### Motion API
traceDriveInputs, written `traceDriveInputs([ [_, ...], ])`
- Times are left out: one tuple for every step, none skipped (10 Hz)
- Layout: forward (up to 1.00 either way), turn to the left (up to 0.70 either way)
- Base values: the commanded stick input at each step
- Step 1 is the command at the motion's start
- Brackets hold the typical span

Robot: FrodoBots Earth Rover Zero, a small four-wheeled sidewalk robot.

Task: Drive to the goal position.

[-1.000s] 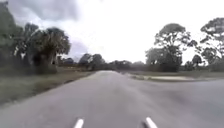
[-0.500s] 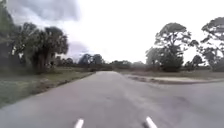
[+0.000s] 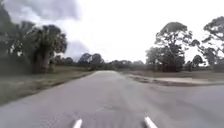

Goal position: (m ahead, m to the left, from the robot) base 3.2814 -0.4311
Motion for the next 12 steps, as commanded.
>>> traceDriveInputs([
  [0.85,0.0],
  [0.85,0.0],
  [0.85,0.0],
  [0.85,0.0],
  [0.85,0.0],
  [0.85,0.0],
  [0.85,0.0],
  [0.85,0.0],
  [0.85,0.0],
  [0.85,0.0],
  [0.85,0.09],
  [0.85,0.11],
])
